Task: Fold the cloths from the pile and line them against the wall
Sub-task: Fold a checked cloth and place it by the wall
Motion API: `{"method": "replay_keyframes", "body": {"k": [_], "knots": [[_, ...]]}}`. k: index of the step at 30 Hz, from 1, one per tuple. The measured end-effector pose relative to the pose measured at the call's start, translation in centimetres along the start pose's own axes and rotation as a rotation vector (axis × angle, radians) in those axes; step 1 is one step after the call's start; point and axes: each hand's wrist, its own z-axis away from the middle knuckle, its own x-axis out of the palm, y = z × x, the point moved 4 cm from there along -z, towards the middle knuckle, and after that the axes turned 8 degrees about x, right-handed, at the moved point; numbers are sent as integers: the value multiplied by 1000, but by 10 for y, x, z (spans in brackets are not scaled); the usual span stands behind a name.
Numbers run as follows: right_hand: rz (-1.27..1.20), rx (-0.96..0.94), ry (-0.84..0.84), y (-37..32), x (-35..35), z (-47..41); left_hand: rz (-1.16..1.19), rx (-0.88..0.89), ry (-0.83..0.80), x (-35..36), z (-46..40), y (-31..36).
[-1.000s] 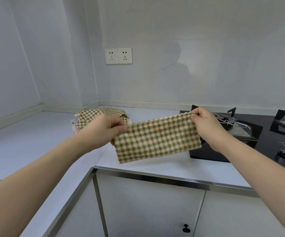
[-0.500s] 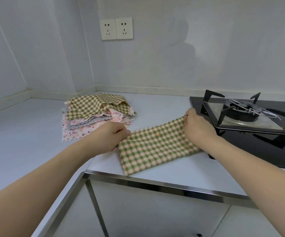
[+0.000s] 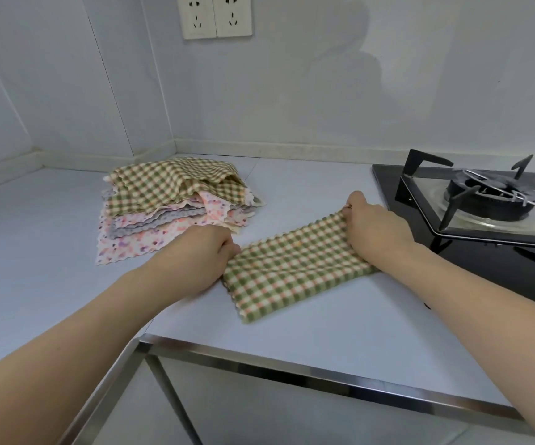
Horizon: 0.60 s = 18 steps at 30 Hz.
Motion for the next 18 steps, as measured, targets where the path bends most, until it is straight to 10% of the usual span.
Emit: {"method": "replay_keyframes", "body": {"k": [18], "knots": [[-56,55,19,2,-2,7,-3,-51,99,17,-26,44]]}}
